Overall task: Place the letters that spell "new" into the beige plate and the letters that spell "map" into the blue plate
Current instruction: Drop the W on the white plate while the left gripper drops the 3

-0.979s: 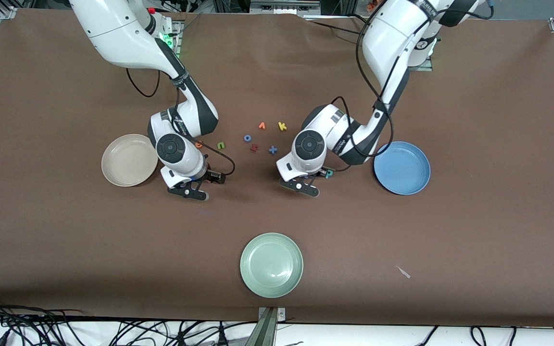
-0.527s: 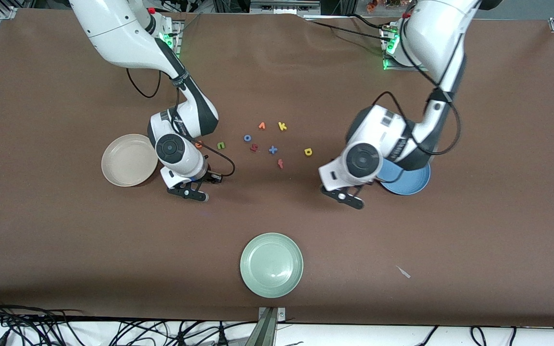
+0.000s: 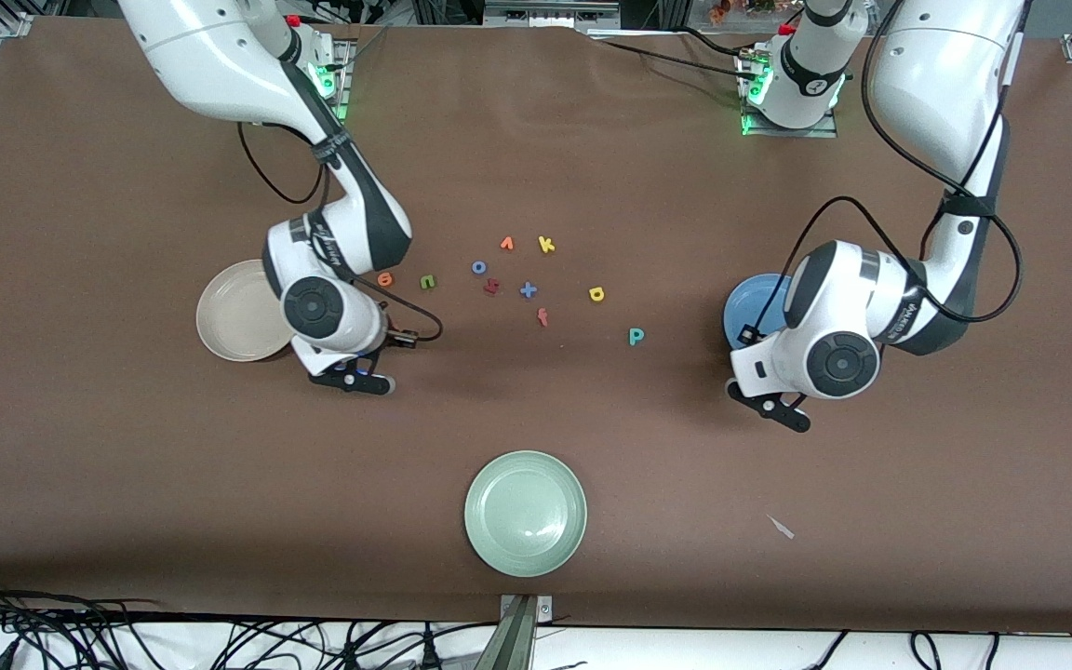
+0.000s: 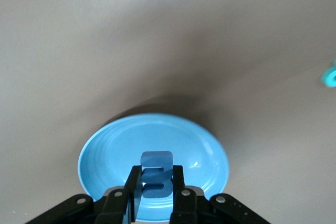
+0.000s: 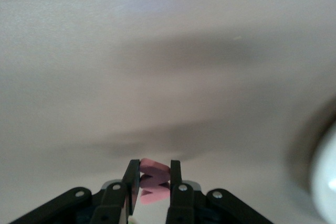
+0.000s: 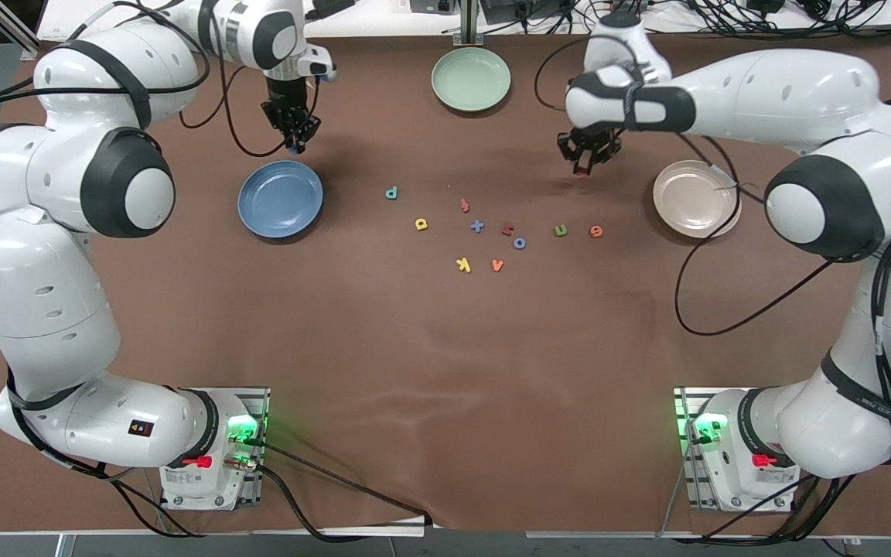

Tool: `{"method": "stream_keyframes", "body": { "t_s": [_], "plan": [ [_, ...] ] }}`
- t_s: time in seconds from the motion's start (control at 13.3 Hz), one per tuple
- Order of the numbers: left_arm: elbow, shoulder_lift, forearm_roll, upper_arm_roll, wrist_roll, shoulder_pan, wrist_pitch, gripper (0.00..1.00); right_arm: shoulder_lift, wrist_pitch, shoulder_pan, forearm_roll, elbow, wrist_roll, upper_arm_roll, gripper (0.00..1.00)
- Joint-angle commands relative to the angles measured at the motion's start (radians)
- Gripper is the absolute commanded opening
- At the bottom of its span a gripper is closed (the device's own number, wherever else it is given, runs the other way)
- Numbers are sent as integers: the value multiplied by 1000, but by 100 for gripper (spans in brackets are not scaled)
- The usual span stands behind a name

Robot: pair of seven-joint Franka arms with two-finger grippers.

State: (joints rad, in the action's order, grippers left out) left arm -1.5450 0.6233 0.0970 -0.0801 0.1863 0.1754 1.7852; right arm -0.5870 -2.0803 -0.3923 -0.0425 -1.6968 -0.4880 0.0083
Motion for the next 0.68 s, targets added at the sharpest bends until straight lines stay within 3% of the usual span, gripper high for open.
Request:
{"method": "stream_keyframes", "body": {
  "t_s": [0.0,0.15,0.38,0.45,0.53,0.6],
  "plan": [
    [-156,-53,47,-10,16,-31,119,0,119,-1,15,-17,-136,175,-45,0],
    [-252,-69,62,-12,16,-51,221,0,203,-53,15,-16,-255,286,-88,0],
    [-314,-77,61,-12,16,-53,270,4,292,-167,13,-13,-432,438,-154,0],
    [-319,-76,61,-13,15,-53,278,21,302,-197,13,-11,-472,489,-172,0],
    [-311,-74,61,-13,9,-50,273,67,309,-210,13,-11,-492,528,-192,0],
    [-302,-79,61,-15,13,-50,264,100,309,-213,13,-11,-500,566,-209,0]
  ]
}}
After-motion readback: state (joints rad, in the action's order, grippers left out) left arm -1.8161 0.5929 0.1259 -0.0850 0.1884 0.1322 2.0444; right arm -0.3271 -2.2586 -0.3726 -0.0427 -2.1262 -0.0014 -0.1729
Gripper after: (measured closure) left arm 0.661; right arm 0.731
